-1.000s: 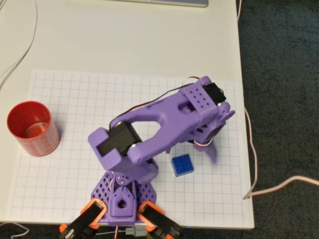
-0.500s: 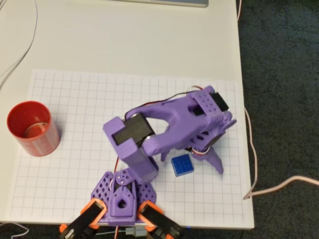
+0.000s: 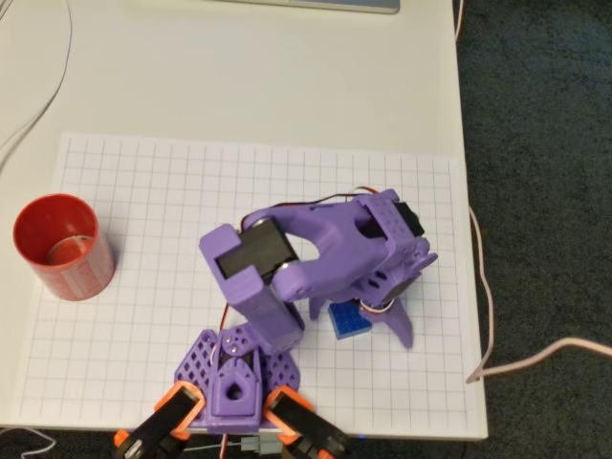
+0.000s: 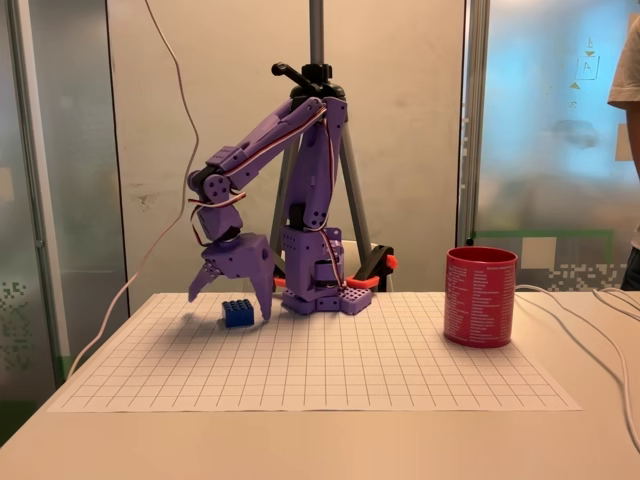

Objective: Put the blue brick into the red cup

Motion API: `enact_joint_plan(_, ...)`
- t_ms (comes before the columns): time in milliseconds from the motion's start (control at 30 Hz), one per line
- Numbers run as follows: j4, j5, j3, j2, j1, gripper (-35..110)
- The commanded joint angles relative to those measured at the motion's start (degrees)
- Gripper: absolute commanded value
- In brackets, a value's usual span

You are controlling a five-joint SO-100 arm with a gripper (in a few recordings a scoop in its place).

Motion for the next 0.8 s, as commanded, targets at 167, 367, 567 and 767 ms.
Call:
enact_joint_plan(167,-0.3,3.3,-2.5,-0.2,3.3,0)
enact_joint_plan(367,-0.4,1.9,-2.9,-0.6,3.4,0)
enact_joint_plan(567,3.4,0.4,-8.3,1.1,7.6,0)
enact_joint_plan(767,6.2,-6.8,-23.0,8.7,5.0,0)
